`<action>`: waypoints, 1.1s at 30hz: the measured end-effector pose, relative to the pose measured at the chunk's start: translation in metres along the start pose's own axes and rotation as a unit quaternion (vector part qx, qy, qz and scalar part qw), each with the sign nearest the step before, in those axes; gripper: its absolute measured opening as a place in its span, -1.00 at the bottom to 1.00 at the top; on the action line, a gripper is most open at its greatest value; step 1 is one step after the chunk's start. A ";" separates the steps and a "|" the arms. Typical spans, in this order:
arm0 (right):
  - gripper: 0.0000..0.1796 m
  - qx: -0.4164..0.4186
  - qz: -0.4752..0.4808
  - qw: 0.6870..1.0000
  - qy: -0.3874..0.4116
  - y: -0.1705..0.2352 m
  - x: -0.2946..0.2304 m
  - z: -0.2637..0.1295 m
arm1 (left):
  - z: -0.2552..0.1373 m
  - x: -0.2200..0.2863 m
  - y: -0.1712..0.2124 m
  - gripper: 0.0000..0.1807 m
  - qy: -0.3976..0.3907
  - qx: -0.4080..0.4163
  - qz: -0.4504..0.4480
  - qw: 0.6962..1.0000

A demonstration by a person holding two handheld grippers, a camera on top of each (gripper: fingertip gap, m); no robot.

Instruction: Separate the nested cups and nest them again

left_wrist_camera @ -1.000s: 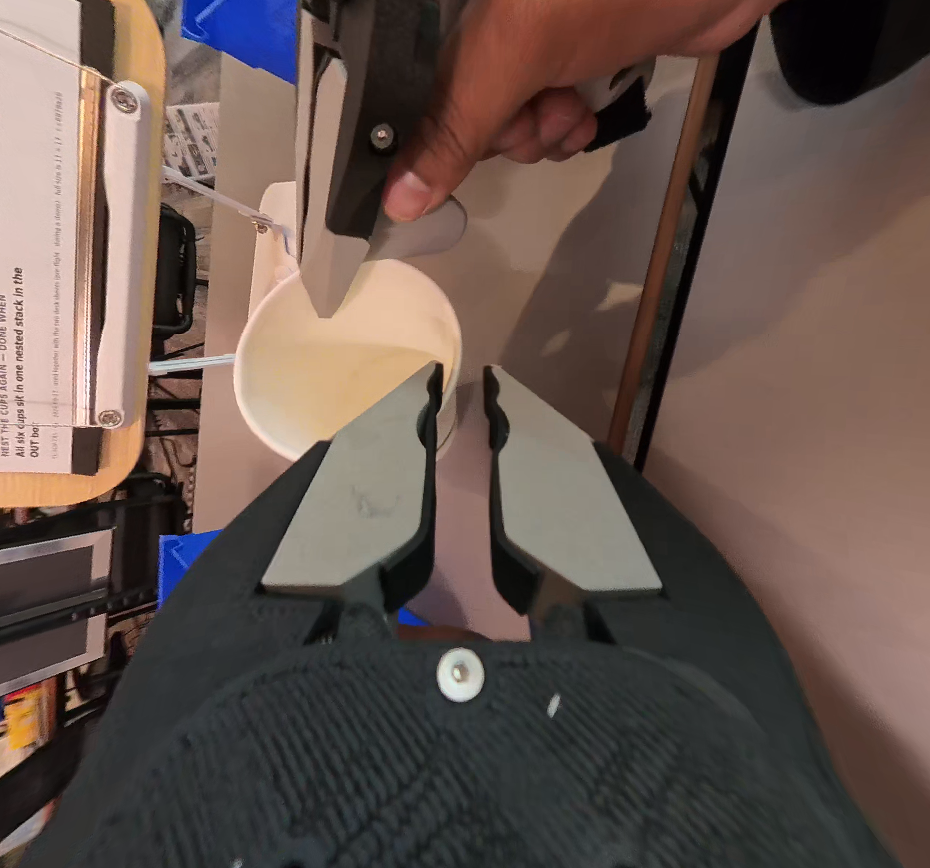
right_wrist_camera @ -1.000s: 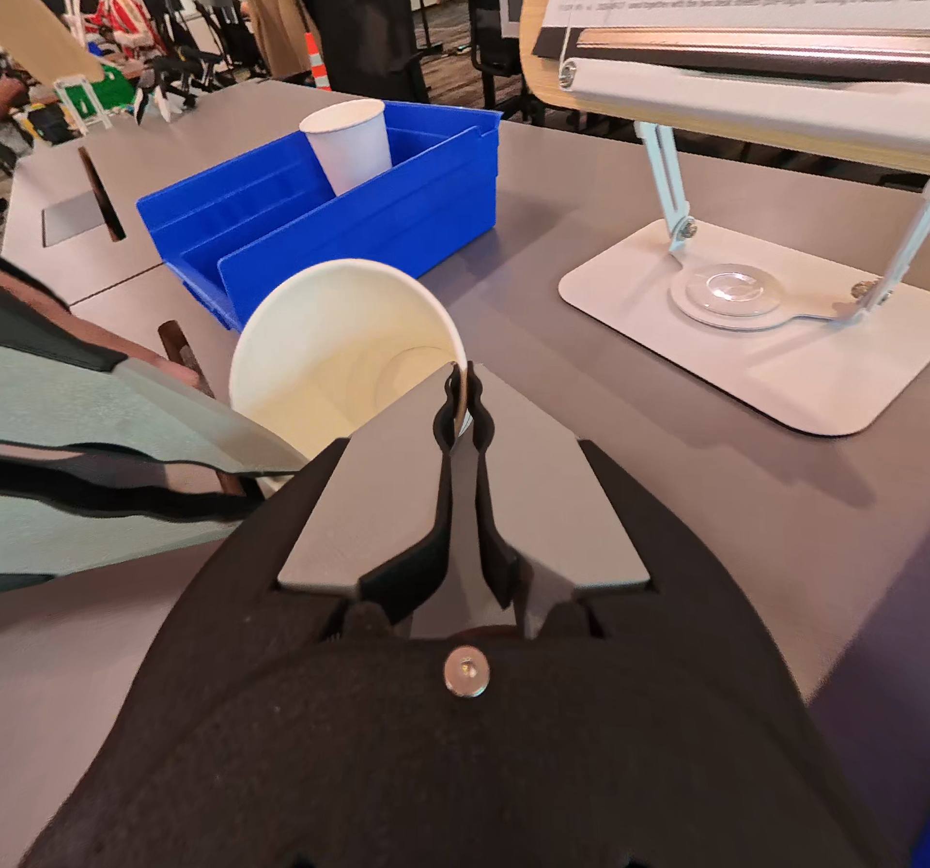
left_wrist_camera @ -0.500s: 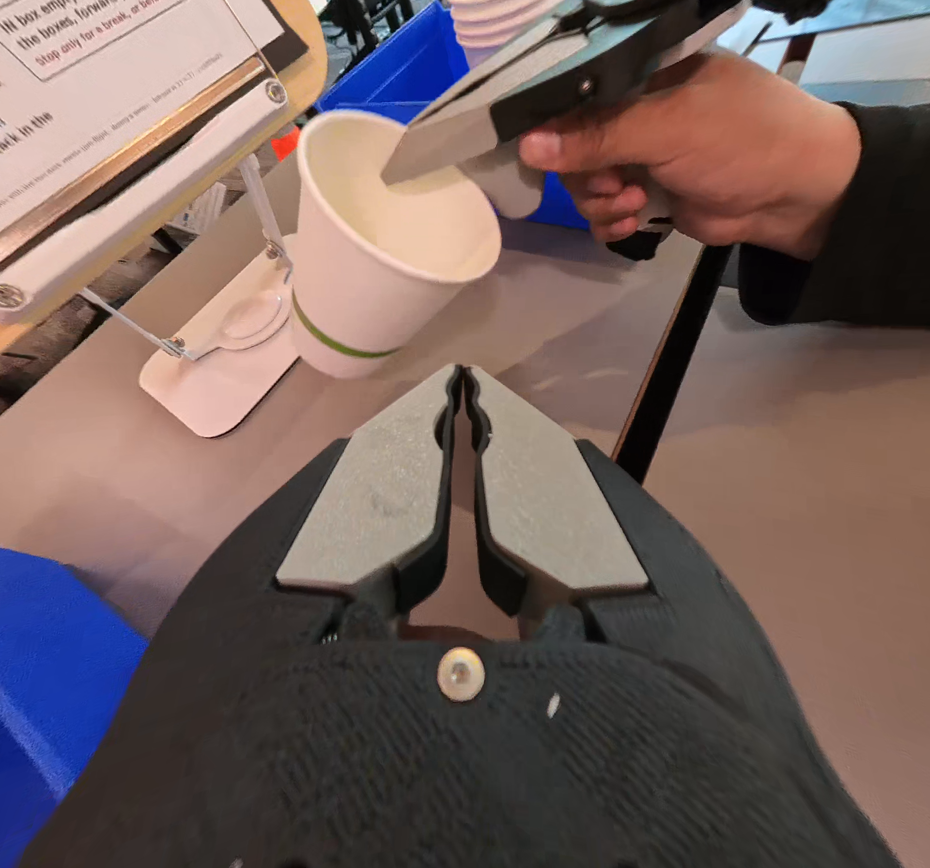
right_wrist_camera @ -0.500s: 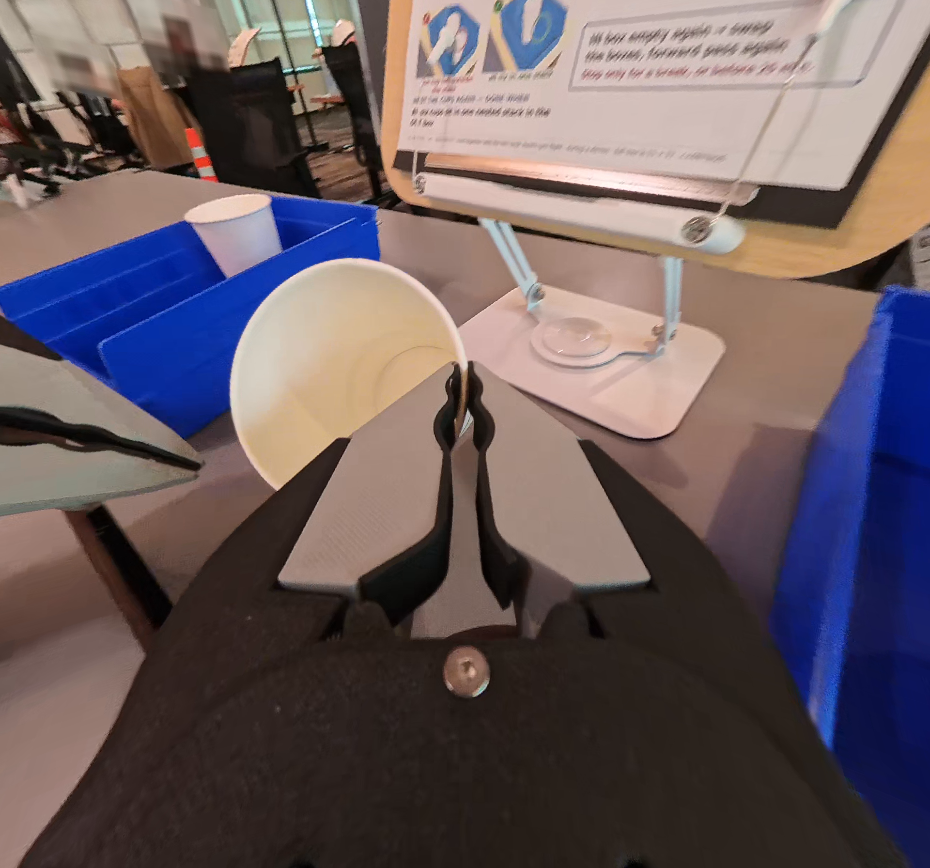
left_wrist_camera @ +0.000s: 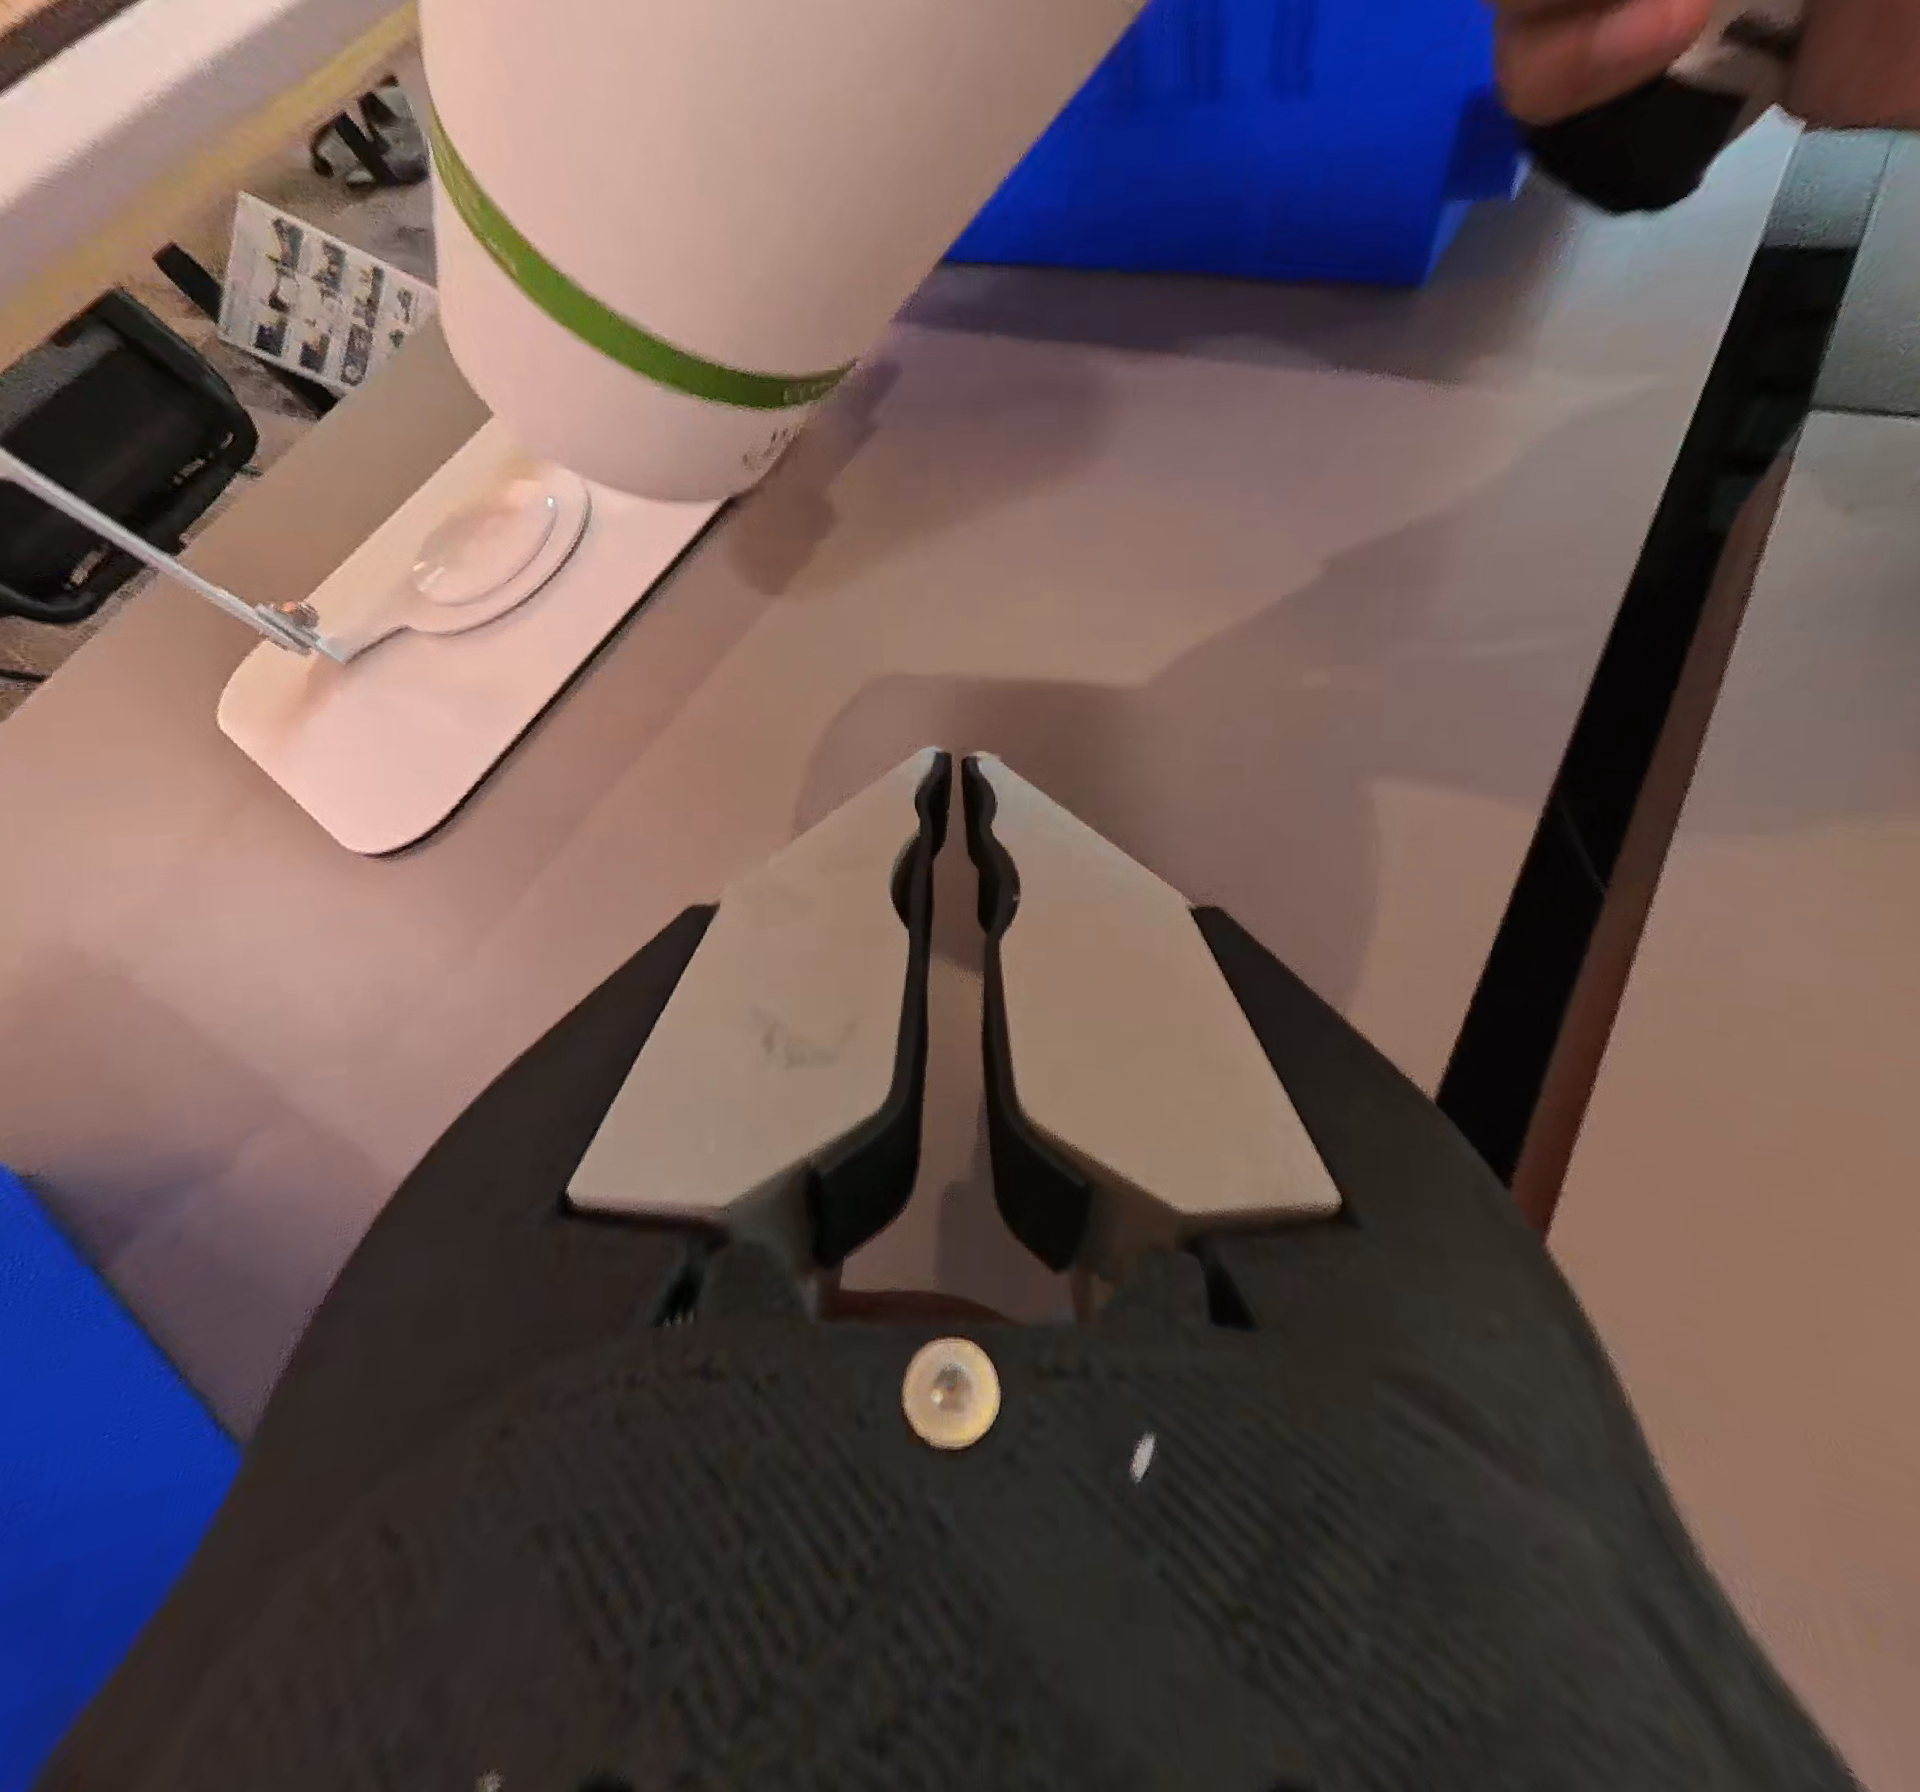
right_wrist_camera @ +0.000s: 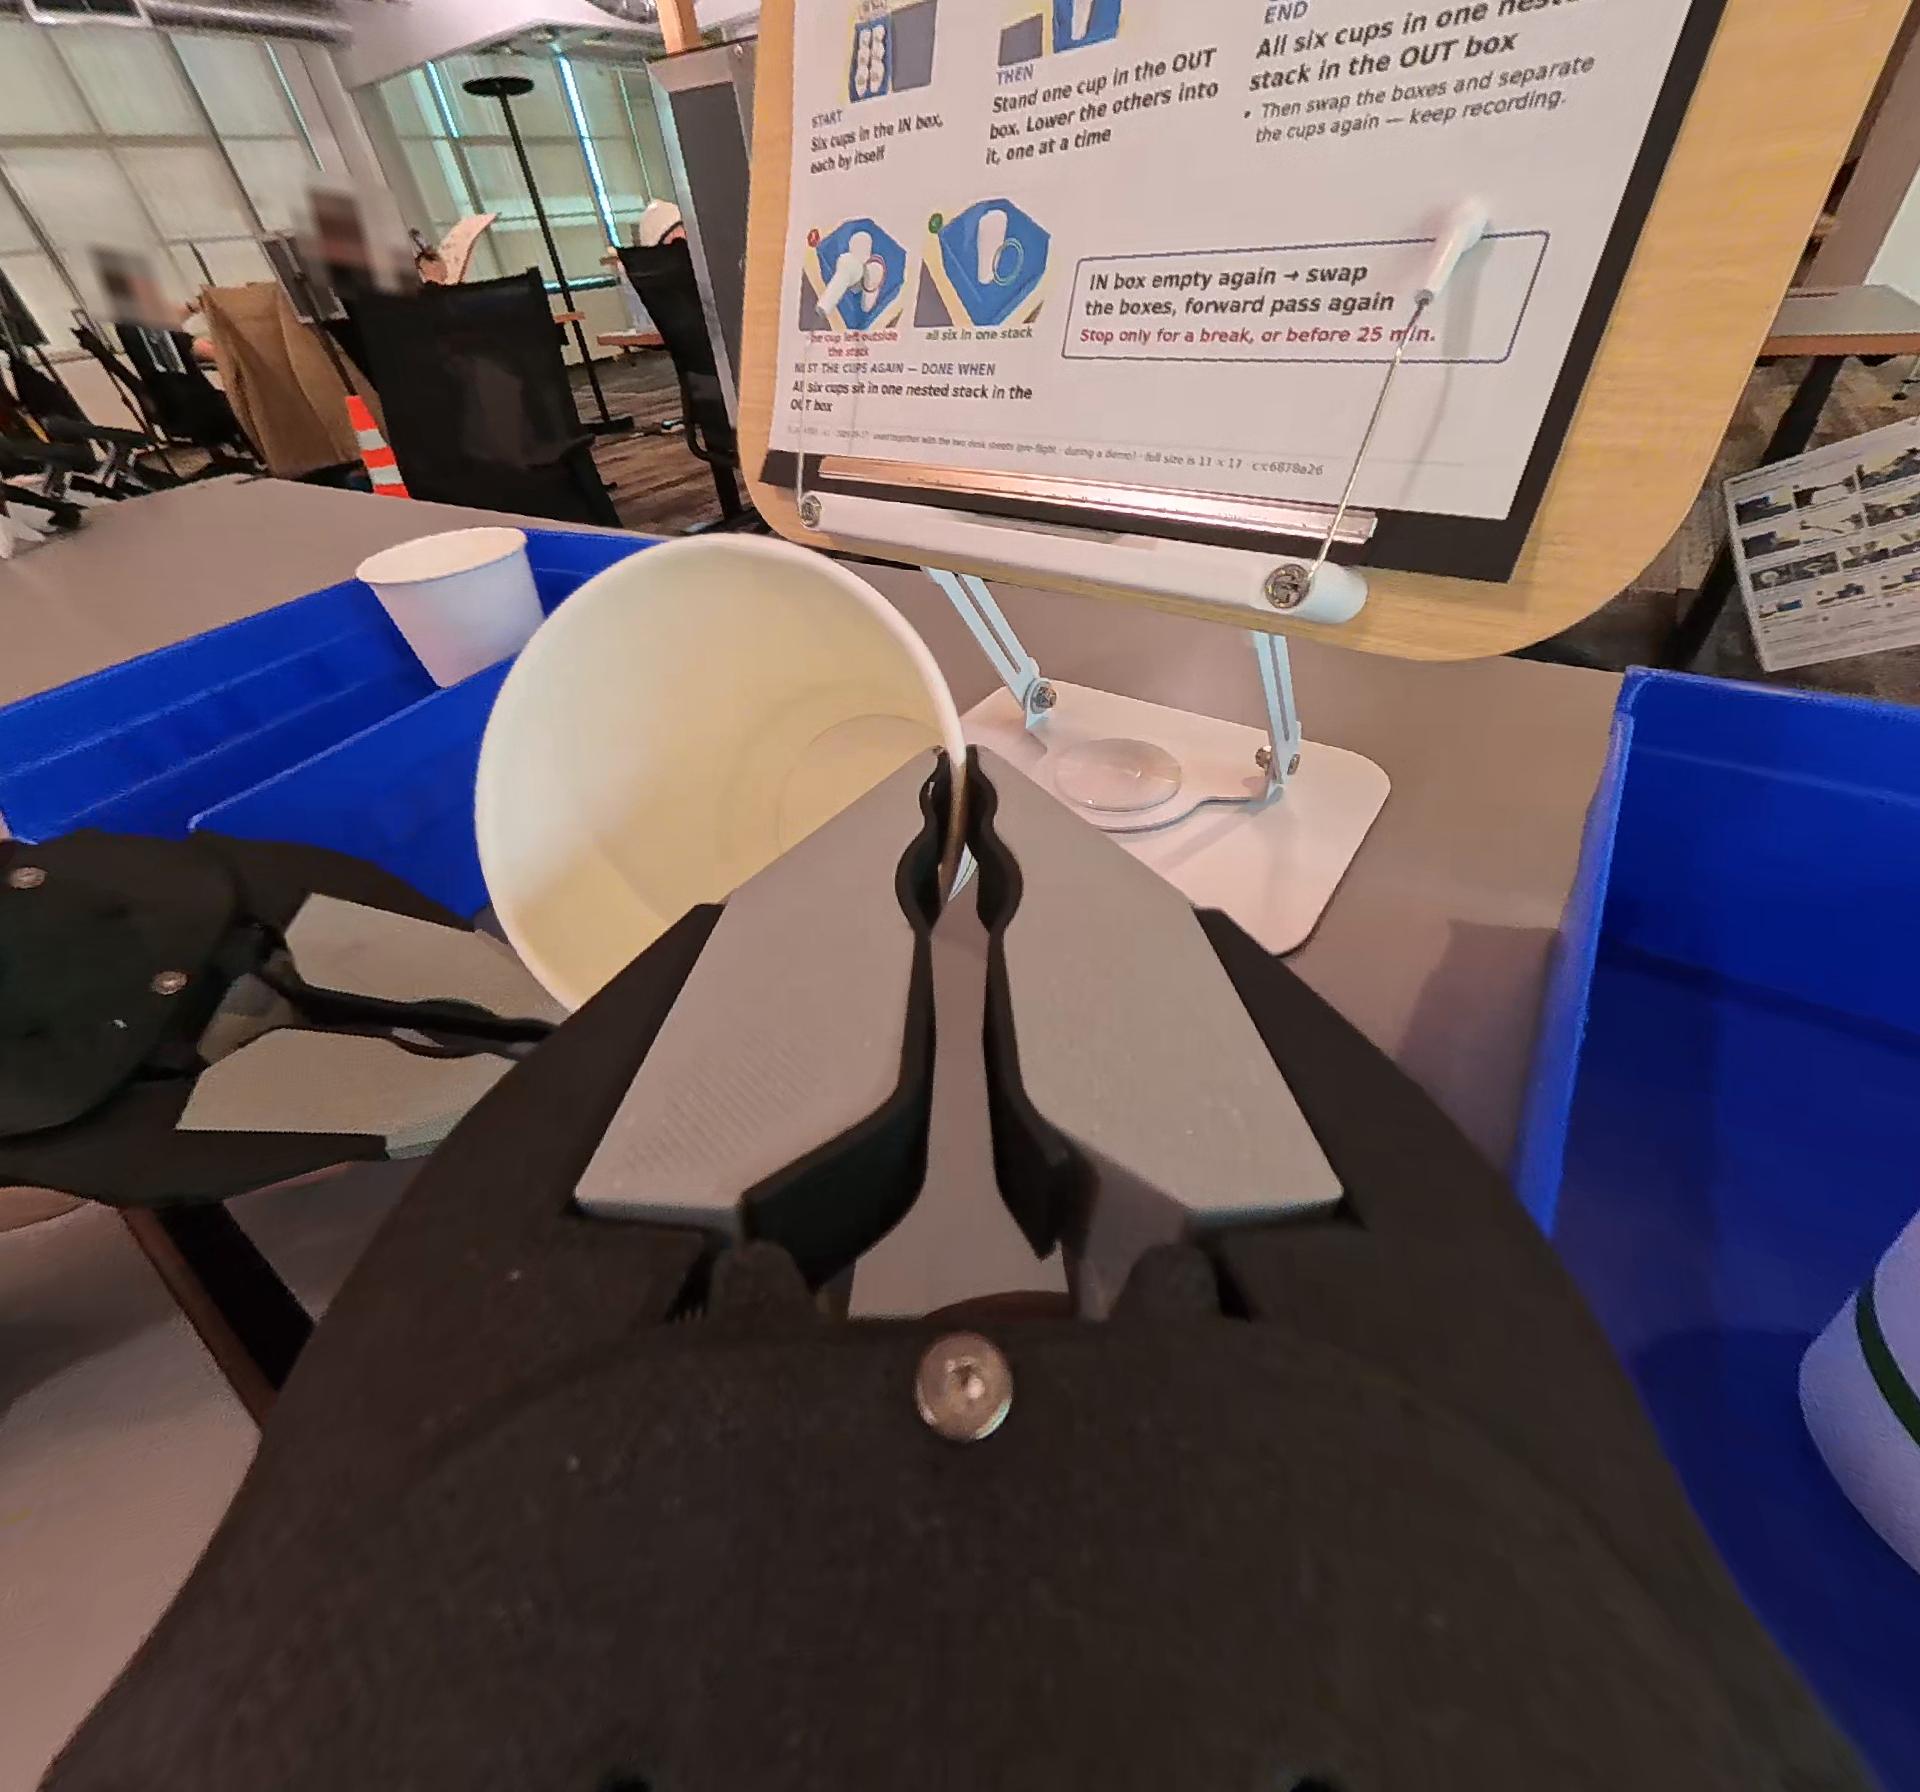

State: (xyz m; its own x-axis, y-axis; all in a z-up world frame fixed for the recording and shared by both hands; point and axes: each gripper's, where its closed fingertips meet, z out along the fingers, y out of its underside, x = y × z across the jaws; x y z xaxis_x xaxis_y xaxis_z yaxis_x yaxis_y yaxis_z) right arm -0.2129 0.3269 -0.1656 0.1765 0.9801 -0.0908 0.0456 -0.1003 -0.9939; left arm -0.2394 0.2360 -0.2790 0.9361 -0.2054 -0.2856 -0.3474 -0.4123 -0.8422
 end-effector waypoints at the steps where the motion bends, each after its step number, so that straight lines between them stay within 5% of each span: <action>1: -1.00 0.003 -0.003 1.000 -0.001 -0.003 -0.001 -0.001 | -0.001 -0.003 0.001 -1.00 -0.007 -0.002 0.000 1.000; 10: -1.00 0.020 0.047 0.999 -0.018 -0.048 0.004 -0.022 | 0.005 0.003 0.011 -1.00 -0.005 -0.038 0.020 0.999; 17: -1.00 -0.005 0.022 0.997 0.074 -0.134 0.105 -0.086 | 0.003 -0.001 0.009 -0.99 -0.015 -0.036 0.010 0.999; 23: -1.00 -0.111 0.040 0.980 0.160 -0.116 0.189 -0.117 | 0.000 -0.004 0.005 -0.99 -0.018 -0.028 -0.001 0.999; 33: -1.00 -0.274 0.066 0.945 0.168 -0.058 0.220 -0.106 | 0.004 -0.006 0.013 -0.98 -0.016 -0.041 -0.007 0.999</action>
State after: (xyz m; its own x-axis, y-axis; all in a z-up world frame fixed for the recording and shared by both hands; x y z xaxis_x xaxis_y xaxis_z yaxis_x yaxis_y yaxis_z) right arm -0.0726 0.5303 -0.1212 0.5139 0.8524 -0.0962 0.4870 -0.3822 -0.7853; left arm -0.2490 0.2348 -0.2903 0.9419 -0.1717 -0.2886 -0.3358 -0.4865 -0.8066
